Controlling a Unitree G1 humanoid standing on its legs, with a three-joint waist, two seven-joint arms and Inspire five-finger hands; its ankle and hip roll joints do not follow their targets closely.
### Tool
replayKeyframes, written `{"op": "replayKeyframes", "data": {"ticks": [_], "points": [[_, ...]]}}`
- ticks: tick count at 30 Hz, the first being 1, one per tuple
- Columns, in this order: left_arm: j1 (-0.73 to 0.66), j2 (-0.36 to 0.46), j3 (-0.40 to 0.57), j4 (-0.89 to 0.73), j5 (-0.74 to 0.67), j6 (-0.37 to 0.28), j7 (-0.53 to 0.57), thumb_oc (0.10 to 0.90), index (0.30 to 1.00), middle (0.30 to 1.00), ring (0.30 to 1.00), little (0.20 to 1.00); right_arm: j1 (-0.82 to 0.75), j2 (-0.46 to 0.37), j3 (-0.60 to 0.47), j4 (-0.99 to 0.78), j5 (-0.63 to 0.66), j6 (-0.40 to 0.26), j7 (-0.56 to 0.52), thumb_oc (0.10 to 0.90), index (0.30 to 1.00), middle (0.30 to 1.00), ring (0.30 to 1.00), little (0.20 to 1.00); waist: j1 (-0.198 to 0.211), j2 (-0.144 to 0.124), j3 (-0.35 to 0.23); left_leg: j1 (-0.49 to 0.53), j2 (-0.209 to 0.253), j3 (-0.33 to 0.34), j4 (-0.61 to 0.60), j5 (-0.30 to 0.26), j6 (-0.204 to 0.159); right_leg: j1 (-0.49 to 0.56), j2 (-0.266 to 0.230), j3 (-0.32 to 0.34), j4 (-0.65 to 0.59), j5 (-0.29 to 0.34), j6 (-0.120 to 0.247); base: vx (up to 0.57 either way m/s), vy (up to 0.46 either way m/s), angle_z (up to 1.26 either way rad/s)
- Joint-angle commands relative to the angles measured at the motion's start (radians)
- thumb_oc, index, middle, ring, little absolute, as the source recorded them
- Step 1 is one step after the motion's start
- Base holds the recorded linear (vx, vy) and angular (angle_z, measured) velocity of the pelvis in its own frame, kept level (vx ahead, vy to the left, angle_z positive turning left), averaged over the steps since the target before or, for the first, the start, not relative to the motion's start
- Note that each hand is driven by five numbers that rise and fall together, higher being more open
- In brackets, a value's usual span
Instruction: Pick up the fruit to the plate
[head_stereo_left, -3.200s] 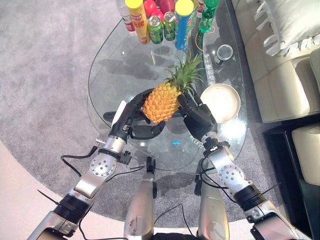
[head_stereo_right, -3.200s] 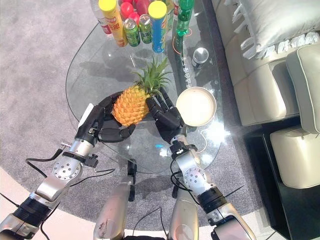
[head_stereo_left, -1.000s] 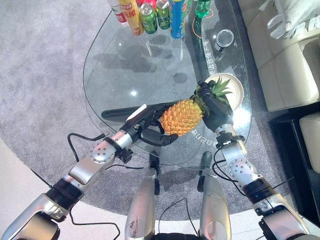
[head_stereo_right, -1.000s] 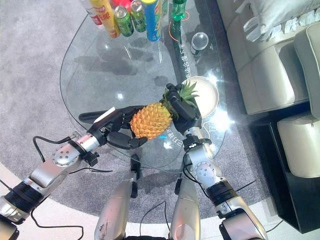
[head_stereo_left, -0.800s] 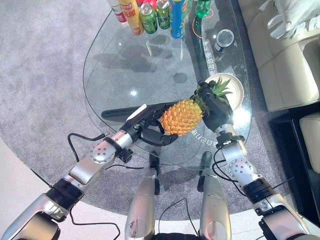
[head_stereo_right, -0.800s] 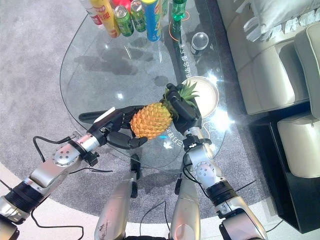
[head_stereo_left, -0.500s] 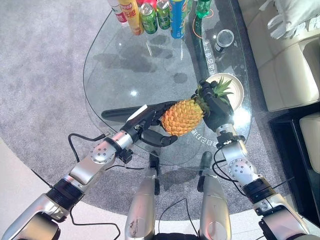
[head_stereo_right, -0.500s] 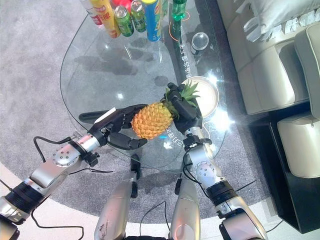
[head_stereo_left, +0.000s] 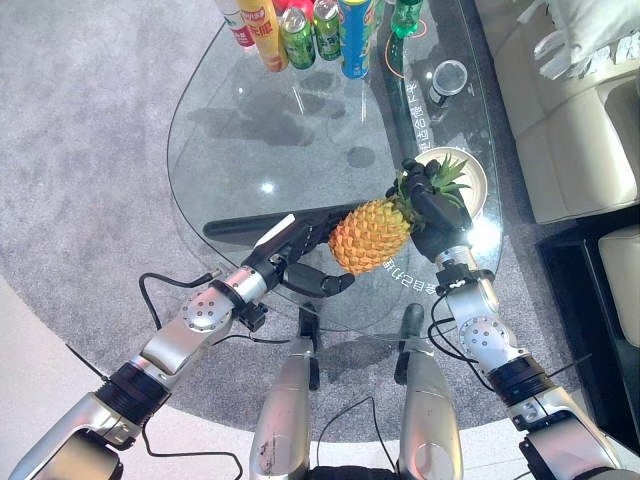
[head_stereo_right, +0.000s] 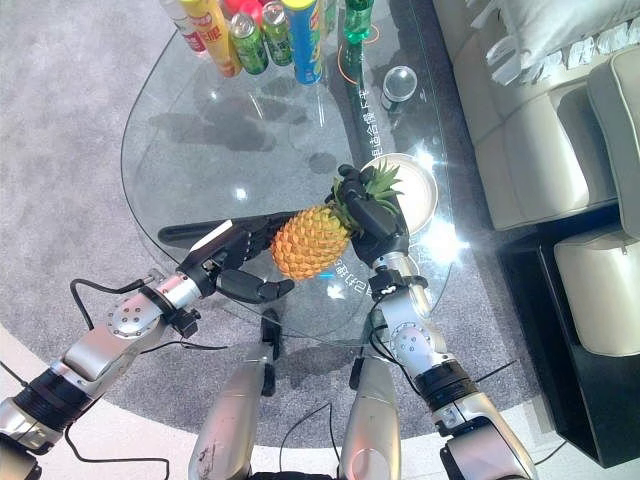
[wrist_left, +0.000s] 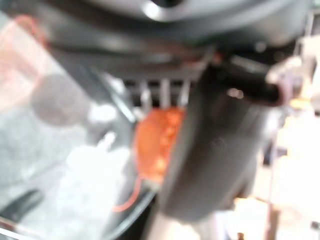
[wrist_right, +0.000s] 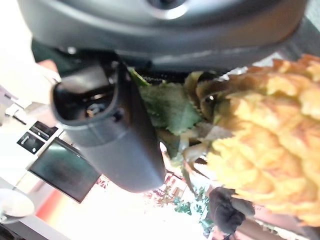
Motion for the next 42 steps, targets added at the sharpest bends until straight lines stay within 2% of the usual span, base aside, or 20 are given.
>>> {"op": "replayKeyframes", "data": {"ticks": [1, 8, 10, 16, 18, 22, 28, 31, 37, 42], "points": [[-0.001, -0.010, 0.068, -0.181, 0.000, -0.057, 0.011, 0.800, 0.900, 0.900, 0.900, 0.900, -0.096, -0.028, -0.056, -0.233, -0.126, -0.105, -0.010, 0.100, 0.300, 0.300, 0.300, 0.200, -0.020, -0.012, -0.025, -0.010, -0.139, 0.064, 0.084, -0.098, 0.063, 0.104, 0.138, -0.092, -0.124, -0.002, -0.058, 0.00, 0.000, 0.00], [0.046, -0.032, 0.089, -0.179, 0.045, -0.044, 0.045, 0.800, 0.900, 0.900, 0.900, 0.900, -0.080, -0.073, -0.101, -0.319, -0.401, -0.114, -0.174, 0.100, 0.300, 0.300, 0.300, 0.200, -0.031, -0.021, -0.025, -0.009, -0.131, 0.075, 0.084, -0.100, 0.066, 0.096, 0.144, -0.089, -0.116, -0.007, -0.058, 0.00, 0.000, 0.00], [0.047, -0.033, 0.090, -0.179, 0.047, -0.044, 0.046, 0.800, 0.900, 0.900, 0.900, 0.900, -0.079, -0.073, -0.101, -0.321, -0.407, -0.113, -0.178, 0.100, 0.300, 0.300, 0.300, 0.200, -0.031, -0.021, -0.025, -0.009, -0.131, 0.075, 0.084, -0.100, 0.066, 0.096, 0.144, -0.088, -0.115, -0.007, -0.058, 0.00, 0.000, 0.00], [0.083, -0.054, 0.109, -0.184, 0.086, -0.033, 0.087, 0.800, 0.900, 0.900, 0.900, 0.900, -0.061, -0.113, -0.133, -0.387, -0.618, -0.093, -0.292, 0.100, 0.300, 0.300, 0.300, 0.200, -0.041, -0.027, -0.025, -0.012, -0.125, 0.082, 0.090, -0.103, 0.068, 0.091, 0.147, -0.086, -0.110, -0.011, -0.060, 0.00, 0.000, 0.00], [0.083, -0.055, 0.109, -0.184, 0.087, -0.033, 0.088, 0.800, 0.900, 0.900, 0.900, 0.900, -0.061, -0.113, -0.133, -0.388, -0.622, -0.093, -0.296, 0.100, 0.300, 0.300, 0.300, 0.200, -0.041, -0.026, -0.025, -0.013, -0.124, 0.082, 0.091, -0.103, 0.067, 0.090, 0.147, -0.086, -0.109, -0.011, -0.060, 0.00, 0.000, 0.00], [0.087, -0.077, 0.105, -0.175, 0.136, -0.006, 0.143, 0.800, 0.900, 0.900, 0.900, 0.900, -0.084, -0.145, -0.147, -0.424, -0.748, -0.075, -0.400, 0.100, 0.300, 0.300, 0.300, 0.200, -0.043, -0.028, -0.025, -0.024, -0.120, 0.086, 0.097, -0.104, 0.067, 0.078, 0.148, -0.089, -0.102, -0.014, -0.061, 0.00, 0.000, 0.00], [0.107, -0.113, 0.076, -0.124, 0.178, 0.055, 0.194, 0.800, 0.900, 0.900, 0.900, 0.900, -0.122, -0.158, -0.166, -0.429, -0.870, -0.053, -0.528, 0.100, 0.300, 0.300, 0.300, 0.200, -0.040, -0.026, -0.025, -0.051, -0.119, 0.086, 0.113, -0.109, 0.068, 0.051, 0.147, -0.093, -0.084, -0.020, -0.062, 0.00, 0.000, 0.00], [0.113, -0.130, 0.053, -0.091, 0.173, 0.075, 0.222, 0.800, 0.900, 0.900, 0.900, 0.900, -0.143, -0.160, -0.165, -0.416, -0.875, -0.046, -0.554, 0.100, 0.300, 0.300, 0.300, 0.200, -0.037, -0.025, -0.025, -0.063, -0.119, 0.086, 0.122, -0.112, 0.069, 0.038, 0.147, -0.093, -0.074, -0.023, -0.063, 0.00, 0.000, 0.00], [0.116, -0.158, 0.005, -0.005, 0.260, 0.082, 0.299, 0.800, 0.900, 0.900, 0.900, 0.900, -0.223, -0.170, -0.170, -0.334, -0.929, -0.036, -0.647, 0.100, 0.300, 0.300, 0.300, 0.200, -0.024, -0.017, -0.025, -0.099, -0.121, 0.082, 0.142, -0.117, 0.067, 0.005, 0.145, -0.097, -0.057, -0.026, -0.062, 0.00, 0.000, 0.00], [0.110, -0.185, -0.041, 0.067, 0.272, 0.092, 0.355, 0.800, 0.900, 0.900, 0.900, 0.900, -0.295, -0.179, -0.160, -0.246, -0.964, -0.073, -0.706, 0.100, 0.300, 0.300, 0.300, 0.200, -0.016, -0.003, -0.025, -0.149, -0.127, 0.077, 0.163, -0.120, 0.065, -0.044, 0.140, -0.096, -0.040, -0.025, -0.061, 0.00, 0.000, 0.00]]}}
